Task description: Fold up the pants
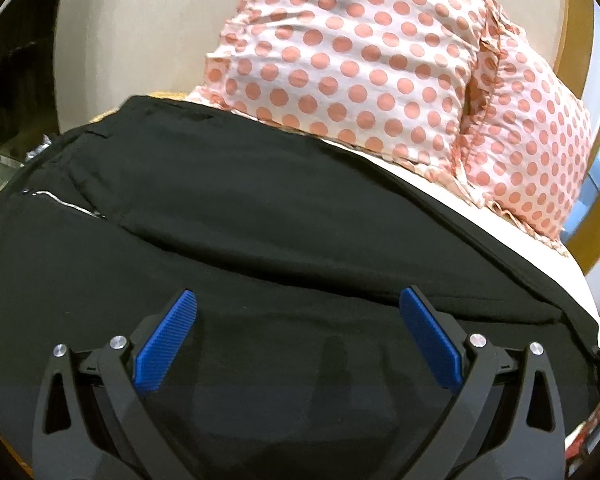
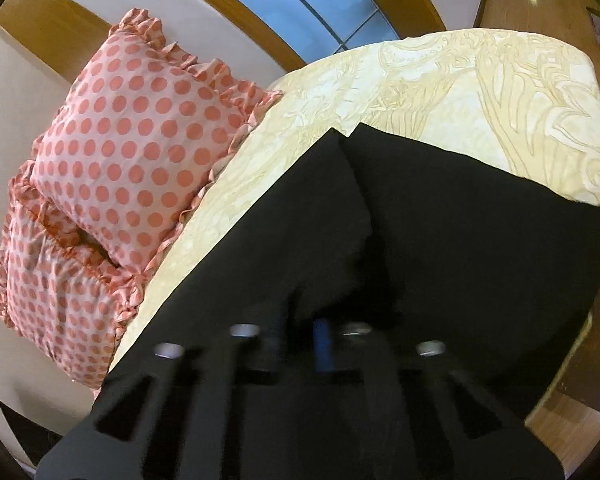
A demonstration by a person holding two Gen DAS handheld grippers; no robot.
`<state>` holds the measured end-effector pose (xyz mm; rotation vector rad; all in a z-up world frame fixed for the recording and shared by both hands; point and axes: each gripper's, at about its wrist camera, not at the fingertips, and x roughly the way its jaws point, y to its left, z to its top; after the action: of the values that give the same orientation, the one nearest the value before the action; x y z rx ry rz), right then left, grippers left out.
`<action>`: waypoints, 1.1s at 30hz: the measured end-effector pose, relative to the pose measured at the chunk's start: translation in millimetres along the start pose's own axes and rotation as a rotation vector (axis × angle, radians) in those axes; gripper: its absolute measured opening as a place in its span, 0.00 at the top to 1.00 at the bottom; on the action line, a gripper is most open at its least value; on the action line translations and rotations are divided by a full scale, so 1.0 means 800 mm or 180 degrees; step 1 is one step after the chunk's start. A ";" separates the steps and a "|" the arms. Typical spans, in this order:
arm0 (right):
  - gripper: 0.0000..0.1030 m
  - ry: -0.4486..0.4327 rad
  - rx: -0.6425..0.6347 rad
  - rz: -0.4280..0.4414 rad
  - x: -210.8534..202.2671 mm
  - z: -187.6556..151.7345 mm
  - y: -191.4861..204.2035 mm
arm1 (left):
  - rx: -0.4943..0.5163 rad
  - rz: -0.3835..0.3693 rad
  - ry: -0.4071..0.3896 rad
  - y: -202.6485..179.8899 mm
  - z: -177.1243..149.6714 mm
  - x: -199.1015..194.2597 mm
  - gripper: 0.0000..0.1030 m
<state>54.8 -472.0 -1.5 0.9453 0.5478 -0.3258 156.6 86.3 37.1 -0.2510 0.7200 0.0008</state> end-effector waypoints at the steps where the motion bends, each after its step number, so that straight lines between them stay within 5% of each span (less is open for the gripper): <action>1: 0.97 -0.0034 -0.0017 0.0037 -0.004 0.001 0.000 | 0.0011 -0.0034 0.0030 0.000 0.001 0.001 0.02; 8: 0.98 -0.0463 -0.0099 0.0165 -0.083 0.003 -0.006 | -0.0009 -0.0202 -0.0073 0.027 0.042 -0.034 0.02; 12: 0.98 -0.0313 -0.0131 -0.0016 -0.079 -0.011 -0.024 | 0.0081 -0.0104 -0.0195 0.037 0.091 -0.039 0.02; 16: 0.98 -0.0201 -0.0053 -0.0027 -0.064 -0.014 -0.039 | 0.0172 0.0073 -0.0020 0.040 0.155 0.002 0.02; 22: 0.98 -0.0158 -0.0094 -0.0012 -0.060 -0.011 -0.041 | -0.0311 0.0243 0.0507 0.077 0.232 0.118 0.02; 28: 0.98 -0.0101 -0.0107 -0.0041 -0.055 -0.010 -0.041 | -0.0833 0.0387 0.0969 0.122 0.262 0.213 0.28; 32: 0.98 -0.0111 -0.0172 -0.0070 -0.053 -0.009 -0.036 | -0.1120 0.0441 0.0907 0.148 0.266 0.228 0.40; 33: 0.98 -0.0122 -0.0190 -0.0069 -0.053 -0.009 -0.034 | -0.1153 0.0445 0.0899 0.154 0.265 0.229 0.58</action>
<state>4.2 -480.0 1.3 0.8745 0.5303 -0.3447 422.0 238.4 43.2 -0.5541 1.0171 0.2346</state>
